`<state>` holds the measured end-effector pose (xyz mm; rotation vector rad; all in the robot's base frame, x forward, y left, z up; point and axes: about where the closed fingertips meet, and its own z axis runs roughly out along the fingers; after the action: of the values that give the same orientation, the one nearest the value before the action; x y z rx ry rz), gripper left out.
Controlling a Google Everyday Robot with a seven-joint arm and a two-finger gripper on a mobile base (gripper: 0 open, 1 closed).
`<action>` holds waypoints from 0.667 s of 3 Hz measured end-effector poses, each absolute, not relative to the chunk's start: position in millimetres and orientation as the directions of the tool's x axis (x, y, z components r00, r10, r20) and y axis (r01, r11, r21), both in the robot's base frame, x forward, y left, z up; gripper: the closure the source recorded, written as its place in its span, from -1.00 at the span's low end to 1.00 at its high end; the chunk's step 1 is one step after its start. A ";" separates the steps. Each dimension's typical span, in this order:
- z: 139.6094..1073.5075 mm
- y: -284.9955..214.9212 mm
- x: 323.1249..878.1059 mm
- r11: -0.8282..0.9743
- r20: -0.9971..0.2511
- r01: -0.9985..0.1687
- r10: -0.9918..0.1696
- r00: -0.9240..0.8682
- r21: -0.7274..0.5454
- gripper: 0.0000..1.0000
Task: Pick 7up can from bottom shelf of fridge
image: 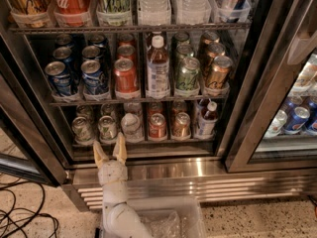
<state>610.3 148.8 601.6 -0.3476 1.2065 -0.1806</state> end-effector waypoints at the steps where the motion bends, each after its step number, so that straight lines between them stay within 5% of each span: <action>1: 597.8 153.5 623.1 0.927 -0.896 -0.095 -0.318 0.312 -0.362 -0.30; 2: 583.4 161.8 623.4 0.939 -0.930 -0.145 -0.271 0.247 -0.312 -0.32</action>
Offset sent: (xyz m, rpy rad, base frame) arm 0.0114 0.0239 -0.0359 0.0870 0.2284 0.0882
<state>623.4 161.8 583.4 -0.3686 1.3274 -0.0887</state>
